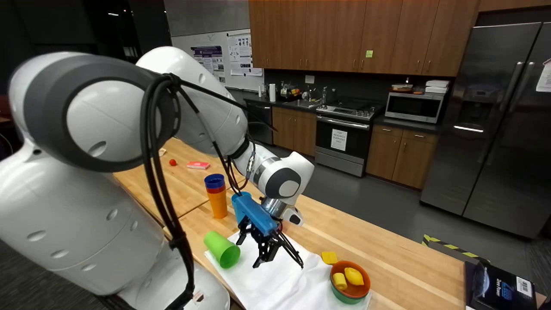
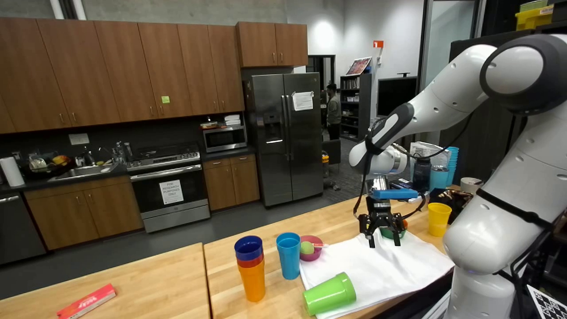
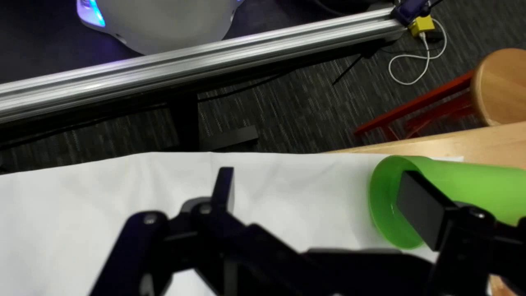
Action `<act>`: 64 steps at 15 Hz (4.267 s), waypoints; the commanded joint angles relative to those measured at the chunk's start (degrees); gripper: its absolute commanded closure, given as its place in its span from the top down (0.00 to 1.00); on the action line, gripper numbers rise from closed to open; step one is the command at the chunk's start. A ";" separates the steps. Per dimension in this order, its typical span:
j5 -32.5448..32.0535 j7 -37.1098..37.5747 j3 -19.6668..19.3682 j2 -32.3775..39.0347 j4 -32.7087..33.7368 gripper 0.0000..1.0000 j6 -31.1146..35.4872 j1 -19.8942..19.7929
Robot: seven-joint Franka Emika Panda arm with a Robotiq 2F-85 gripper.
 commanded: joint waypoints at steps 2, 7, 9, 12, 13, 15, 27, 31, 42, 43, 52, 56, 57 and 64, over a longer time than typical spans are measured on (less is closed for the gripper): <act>0.74 -3.85 -0.44 1.61 1.27 1.00 -3.37 -0.21; 0.81 -5.22 -0.16 2.72 1.27 1.00 -3.70 -0.08; 0.82 -5.41 -0.21 3.15 1.42 1.00 -3.78 -0.13; 1.08 -5.55 -0.19 3.68 1.52 1.00 -3.71 -0.08; 0.97 -5.70 -0.24 3.76 1.59 1.00 -3.89 -0.13; 1.22 -5.63 -0.14 3.96 1.54 1.00 -3.79 -0.03; 2.88 -6.10 -0.11 4.73 2.63 1.00 -6.37 -0.03; 2.79 -6.43 -0.05 4.46 2.65 1.00 -7.06 -0.03; 3.39 -6.63 0.87 4.16 2.73 1.00 -7.01 0.68; 3.61 -6.66 0.92 4.17 2.81 1.00 -7.05 0.74; 6.78 -6.72 1.98 3.87 3.75 1.00 -6.76 1.67; 8.09 -6.47 2.65 4.36 4.42 1.00 -6.35 2.46; 8.63 -6.33 2.81 4.33 4.34 1.00 -5.68 2.63; 11.74 -5.83 3.71 5.07 4.21 1.00 -0.11 3.41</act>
